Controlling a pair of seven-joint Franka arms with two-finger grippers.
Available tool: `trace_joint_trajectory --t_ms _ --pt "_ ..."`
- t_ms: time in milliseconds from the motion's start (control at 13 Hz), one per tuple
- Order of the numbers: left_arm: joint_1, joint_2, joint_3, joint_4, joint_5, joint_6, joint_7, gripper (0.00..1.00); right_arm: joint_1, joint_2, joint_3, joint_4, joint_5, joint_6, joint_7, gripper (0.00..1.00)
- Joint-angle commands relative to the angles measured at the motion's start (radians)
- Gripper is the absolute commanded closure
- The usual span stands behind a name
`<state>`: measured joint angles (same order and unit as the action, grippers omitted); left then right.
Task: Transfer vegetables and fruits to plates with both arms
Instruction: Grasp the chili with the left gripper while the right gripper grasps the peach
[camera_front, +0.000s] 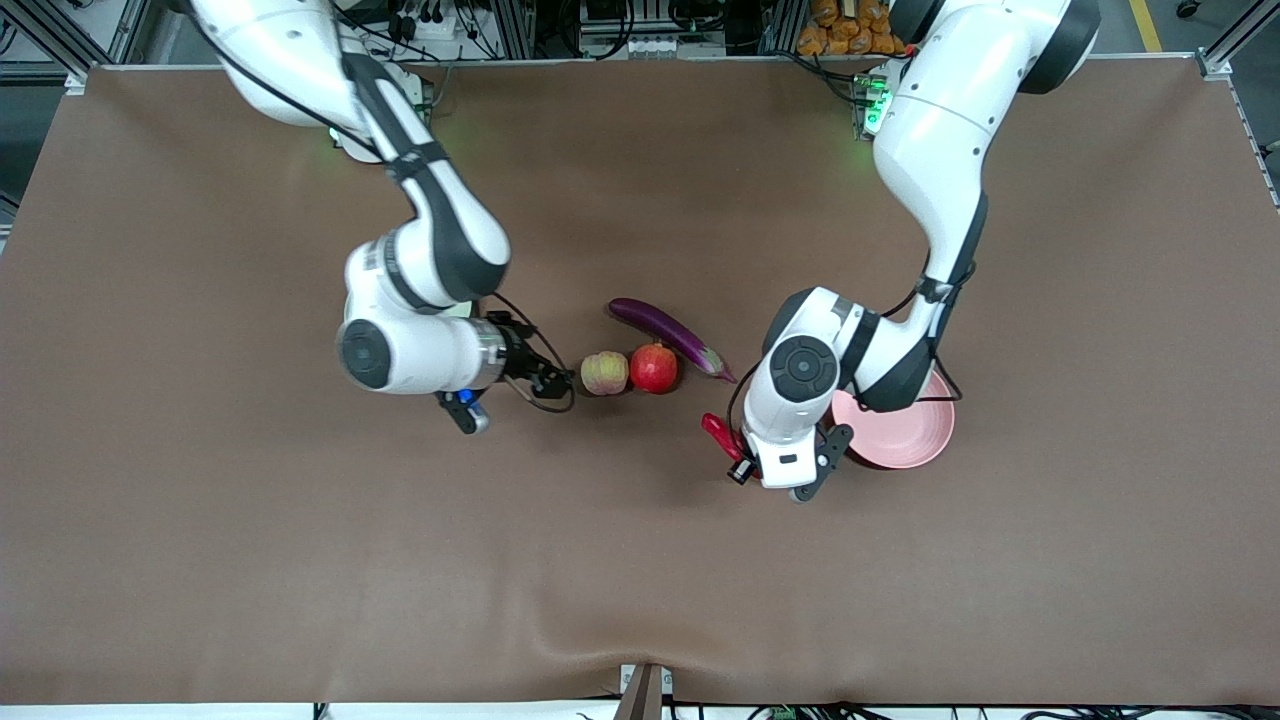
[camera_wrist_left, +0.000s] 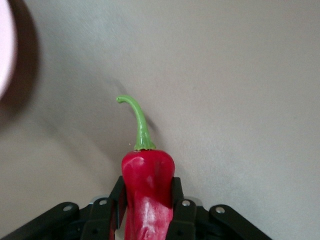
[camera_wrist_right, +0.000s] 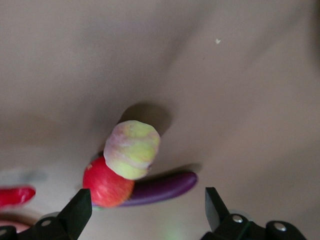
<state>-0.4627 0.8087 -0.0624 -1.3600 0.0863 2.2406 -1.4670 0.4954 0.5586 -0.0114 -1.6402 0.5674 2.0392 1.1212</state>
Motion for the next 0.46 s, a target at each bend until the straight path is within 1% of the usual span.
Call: trace_joint_trajectory --t_ms 0,231,385 --pt "0.057 -0.101 -0.005 -0.016 0.027 -0.143 0.0 1.0 0.05 0.059 -0.016 0.01 -0.009 0.102 0.086 0.0" --pt "0.122 -0.184 -0.005 -0.022 0.027 -0.303 0.129 1.0 0.087 0.121 -0.015 0.008 -0.018 0.237 0.123 0.0" --pt "0.145 -0.224 -0.005 -0.048 0.029 -0.416 0.201 1.0 0.103 0.141 -0.015 0.01 -0.018 0.26 0.135 0.0"
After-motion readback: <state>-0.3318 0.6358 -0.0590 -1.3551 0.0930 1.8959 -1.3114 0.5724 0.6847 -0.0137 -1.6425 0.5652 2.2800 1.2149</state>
